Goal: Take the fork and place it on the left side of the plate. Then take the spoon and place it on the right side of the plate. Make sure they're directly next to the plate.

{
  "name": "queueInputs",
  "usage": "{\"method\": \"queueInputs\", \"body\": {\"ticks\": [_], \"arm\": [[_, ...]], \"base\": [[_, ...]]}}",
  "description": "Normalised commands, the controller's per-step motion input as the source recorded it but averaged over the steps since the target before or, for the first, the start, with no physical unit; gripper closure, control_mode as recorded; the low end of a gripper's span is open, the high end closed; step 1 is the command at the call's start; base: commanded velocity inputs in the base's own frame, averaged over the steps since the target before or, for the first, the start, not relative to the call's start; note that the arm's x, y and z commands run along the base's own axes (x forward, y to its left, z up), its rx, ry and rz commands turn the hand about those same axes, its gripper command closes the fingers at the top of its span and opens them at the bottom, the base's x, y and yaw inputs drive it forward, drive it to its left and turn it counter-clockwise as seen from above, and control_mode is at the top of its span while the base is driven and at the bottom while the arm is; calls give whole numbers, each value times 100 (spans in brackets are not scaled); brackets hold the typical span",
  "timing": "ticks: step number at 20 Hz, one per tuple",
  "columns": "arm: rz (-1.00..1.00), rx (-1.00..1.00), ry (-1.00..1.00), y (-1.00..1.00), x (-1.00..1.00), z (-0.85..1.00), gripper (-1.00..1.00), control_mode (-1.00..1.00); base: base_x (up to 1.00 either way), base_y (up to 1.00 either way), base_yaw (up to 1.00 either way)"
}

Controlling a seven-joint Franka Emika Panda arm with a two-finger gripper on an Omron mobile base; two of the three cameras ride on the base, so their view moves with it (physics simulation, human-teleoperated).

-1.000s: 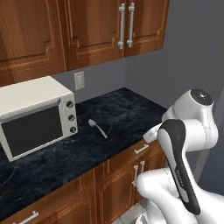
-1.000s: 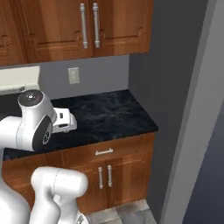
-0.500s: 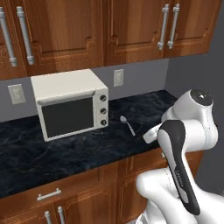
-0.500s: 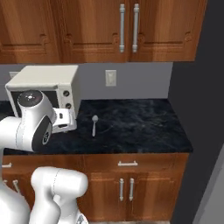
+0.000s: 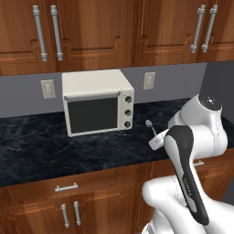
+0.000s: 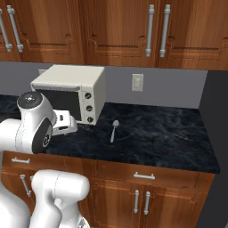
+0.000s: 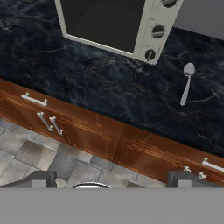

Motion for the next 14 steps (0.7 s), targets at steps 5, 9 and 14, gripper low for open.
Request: {"method": "queueInputs", "body": {"ticks": [5, 9, 14], "arm": [[0, 0, 0, 0, 0, 0, -100, 100], [3, 1, 1, -9, 7, -3, -100, -100], [12, 6, 2, -35, 25, -7, -100, -100]], "base": [[48, -31, 22], [27, -26, 11], [0, 0, 0]]}}
